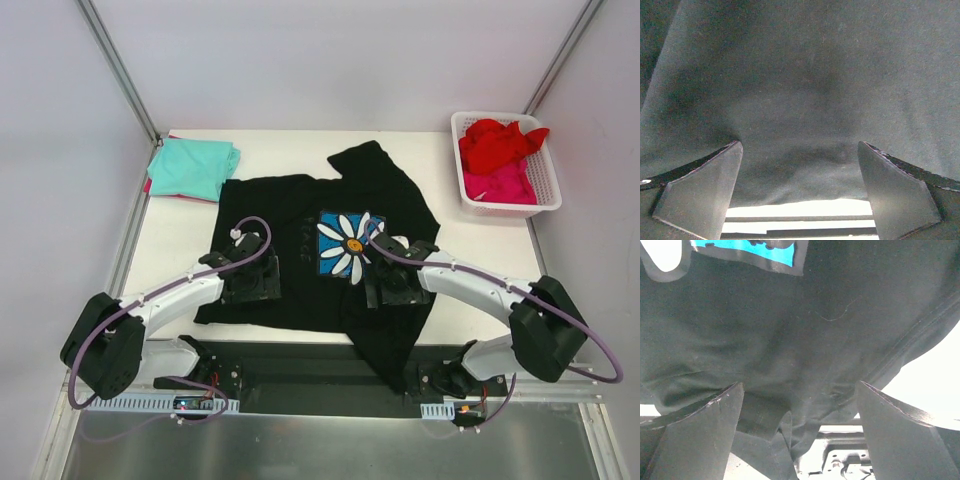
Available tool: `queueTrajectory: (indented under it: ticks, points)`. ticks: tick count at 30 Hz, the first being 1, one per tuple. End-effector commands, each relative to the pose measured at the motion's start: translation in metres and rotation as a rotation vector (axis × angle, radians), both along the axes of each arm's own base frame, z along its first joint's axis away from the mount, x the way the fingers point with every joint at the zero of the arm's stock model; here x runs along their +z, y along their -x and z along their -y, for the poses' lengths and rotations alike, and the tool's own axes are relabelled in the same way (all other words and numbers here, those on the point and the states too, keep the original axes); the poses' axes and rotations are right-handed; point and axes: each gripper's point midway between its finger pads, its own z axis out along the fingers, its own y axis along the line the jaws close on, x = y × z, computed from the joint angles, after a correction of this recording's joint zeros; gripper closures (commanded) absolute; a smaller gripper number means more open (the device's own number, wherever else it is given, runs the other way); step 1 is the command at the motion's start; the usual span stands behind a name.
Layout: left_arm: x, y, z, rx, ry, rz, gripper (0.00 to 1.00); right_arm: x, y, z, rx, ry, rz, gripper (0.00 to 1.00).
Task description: Fold and stack the t-shirts
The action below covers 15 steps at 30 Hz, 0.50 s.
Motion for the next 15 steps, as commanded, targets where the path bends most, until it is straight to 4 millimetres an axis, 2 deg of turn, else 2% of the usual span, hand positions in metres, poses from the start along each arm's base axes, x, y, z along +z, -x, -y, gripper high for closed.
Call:
queueTrajectory:
  ticks: [1,8,12,15]
  points:
    - [-0.001,-0.009,0.001,0.045,0.021,0.072,0.01,-0.016,-0.001,-0.006,-0.034,-0.014,0.012,0.04]
    - [-0.025,0.008,0.003,0.042,0.034,0.013,0.01,-0.041,0.017,-0.012,-0.035,-0.024,-0.038,0.04]
    - [-0.03,0.02,0.002,0.029,0.047,-0.011,0.01,-0.048,0.03,-0.018,-0.028,-0.055,-0.067,0.04]
    - [-0.038,0.037,0.0,0.023,0.063,-0.042,0.01,-0.051,0.043,-0.022,-0.015,-0.062,-0.085,0.04]
